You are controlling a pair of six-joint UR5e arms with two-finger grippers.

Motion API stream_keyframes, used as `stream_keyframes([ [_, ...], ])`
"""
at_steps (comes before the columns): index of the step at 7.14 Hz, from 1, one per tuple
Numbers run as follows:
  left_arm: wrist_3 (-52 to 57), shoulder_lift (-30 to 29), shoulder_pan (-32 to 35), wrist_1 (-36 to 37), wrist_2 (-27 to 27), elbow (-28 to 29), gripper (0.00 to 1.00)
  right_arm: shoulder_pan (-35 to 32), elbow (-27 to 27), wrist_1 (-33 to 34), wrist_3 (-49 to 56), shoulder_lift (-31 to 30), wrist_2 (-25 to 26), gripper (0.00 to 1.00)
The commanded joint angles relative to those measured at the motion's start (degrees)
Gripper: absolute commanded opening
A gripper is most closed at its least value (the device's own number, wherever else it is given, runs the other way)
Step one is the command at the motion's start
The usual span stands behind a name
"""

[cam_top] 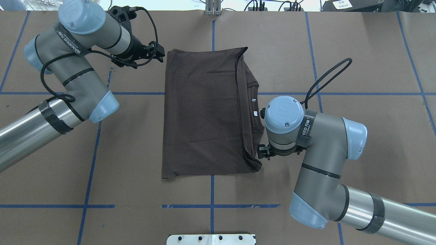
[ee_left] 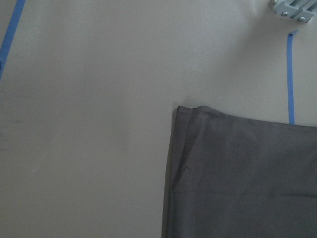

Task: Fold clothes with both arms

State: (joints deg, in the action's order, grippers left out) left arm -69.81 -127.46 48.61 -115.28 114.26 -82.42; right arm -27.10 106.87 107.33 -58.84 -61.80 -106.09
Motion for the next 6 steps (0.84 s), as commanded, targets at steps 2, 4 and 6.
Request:
stream_keyframes([
  [2, 0.38, 0.1, -0.01, -0.04, 0.09, 0.06, 1.0, -0.68, -6.36, -3.49, 0.92, 8.51, 0.27, 1.0],
  [4, 0.38, 0.19, -0.01, -0.04, 0.0, 0.07, 1.0, -0.59, -14.04, -10.63, 0.92, 9.33, -0.17, 1.0],
  [6, 0.38, 0.19, -0.01, -0.04, 0.0, -0.02, 1.0, -0.59, -14.06, -10.21, 0.4, 8.63, -3.05, 1.0],
])
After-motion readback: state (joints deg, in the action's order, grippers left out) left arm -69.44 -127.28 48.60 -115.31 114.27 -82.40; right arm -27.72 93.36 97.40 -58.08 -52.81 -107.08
